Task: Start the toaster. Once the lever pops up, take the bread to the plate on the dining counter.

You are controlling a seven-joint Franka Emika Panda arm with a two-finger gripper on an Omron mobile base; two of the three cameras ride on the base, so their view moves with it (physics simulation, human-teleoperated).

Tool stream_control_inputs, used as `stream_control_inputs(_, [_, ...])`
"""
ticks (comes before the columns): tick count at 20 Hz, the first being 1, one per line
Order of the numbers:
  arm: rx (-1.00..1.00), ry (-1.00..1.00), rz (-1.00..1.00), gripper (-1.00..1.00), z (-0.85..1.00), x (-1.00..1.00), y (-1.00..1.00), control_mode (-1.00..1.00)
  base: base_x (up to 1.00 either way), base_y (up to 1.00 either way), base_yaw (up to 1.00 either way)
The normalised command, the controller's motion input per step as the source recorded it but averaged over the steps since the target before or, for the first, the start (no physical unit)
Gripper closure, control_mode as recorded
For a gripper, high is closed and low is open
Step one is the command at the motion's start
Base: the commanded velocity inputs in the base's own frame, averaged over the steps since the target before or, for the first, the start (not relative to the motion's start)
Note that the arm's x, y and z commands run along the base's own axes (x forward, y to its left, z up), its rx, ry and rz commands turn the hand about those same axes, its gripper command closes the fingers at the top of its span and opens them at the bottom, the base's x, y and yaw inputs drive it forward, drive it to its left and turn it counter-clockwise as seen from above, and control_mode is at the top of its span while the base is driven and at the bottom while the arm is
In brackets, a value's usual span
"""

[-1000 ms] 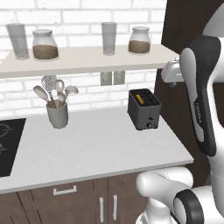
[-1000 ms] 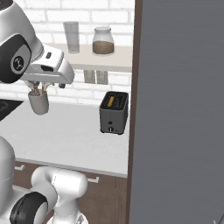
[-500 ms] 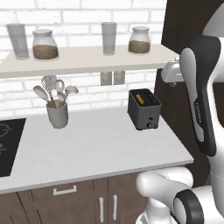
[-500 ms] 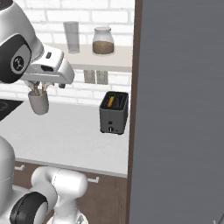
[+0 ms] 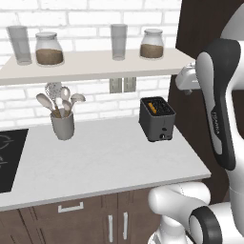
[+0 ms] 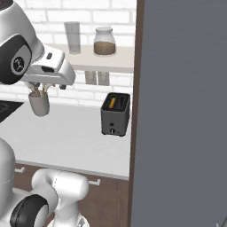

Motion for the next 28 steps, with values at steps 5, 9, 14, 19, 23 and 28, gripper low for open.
stream_control_inputs(5, [0.00,0.00,0.00,-1.00,0.00,0.00,0.00,-1.00,0.00,0.00,0.00])
stream_control_inputs(9, [0.00,0.00,0.00,-1.00,0.00,0.00,0.00,-1.00,0.00,0.00,0.00])
stream_control_inputs(14, [0.00,0.00,0.00,-1.00,0.00,0.00,0.00,-1.00,0.00,0.00,0.00])
stream_control_inputs(19, [0.00,0.00,0.00,-1.00,0.00,0.00,0.00,-1.00,0.00,0.00,0.00])
stream_control_inputs(23, [0.00,0.00,0.00,-1.00,0.00,0.00,0.00,-1.00,0.00,0.00,0.00])
stream_control_inputs(28, [0.00,0.00,0.00,-1.00,0.00,0.00,0.00,-1.00,0.00,0.00,0.00])
